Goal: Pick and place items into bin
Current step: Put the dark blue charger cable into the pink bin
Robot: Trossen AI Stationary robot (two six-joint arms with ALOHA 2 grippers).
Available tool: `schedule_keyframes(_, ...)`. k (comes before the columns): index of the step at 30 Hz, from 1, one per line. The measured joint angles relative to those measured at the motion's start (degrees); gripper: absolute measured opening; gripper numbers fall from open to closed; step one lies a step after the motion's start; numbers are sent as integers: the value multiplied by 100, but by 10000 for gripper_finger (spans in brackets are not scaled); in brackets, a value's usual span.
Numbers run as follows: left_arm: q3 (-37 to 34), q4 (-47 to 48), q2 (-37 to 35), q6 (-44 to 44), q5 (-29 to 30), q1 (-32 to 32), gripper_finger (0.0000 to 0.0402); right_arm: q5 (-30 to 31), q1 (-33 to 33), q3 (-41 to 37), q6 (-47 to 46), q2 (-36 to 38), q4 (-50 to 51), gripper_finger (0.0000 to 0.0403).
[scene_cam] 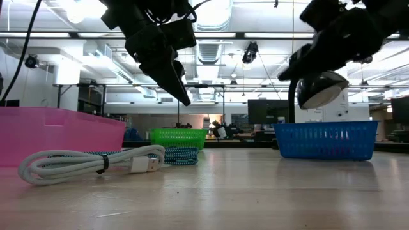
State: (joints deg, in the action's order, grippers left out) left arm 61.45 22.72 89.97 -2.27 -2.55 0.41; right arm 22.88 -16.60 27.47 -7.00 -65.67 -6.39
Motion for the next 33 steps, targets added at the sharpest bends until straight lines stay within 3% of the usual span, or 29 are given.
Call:
schedule_keyframes(8,-4,24,0,205,0,0,250,246,0,-1116,1791,-277,-3886,196)
schedule_keyframes(15,-11,68,0,1620,273,0,250,248,13,-1554,3263,-756,-5993,196)
schedule_keyframes(23,-251,93,0,4015,1298,2,250,274,15,-1283,3744,-941,-6137,196)
schedule_keyframes(33,-927,95,3,5319,1344,-1,250,270,42,-841,4070,-1315,-5993,196)
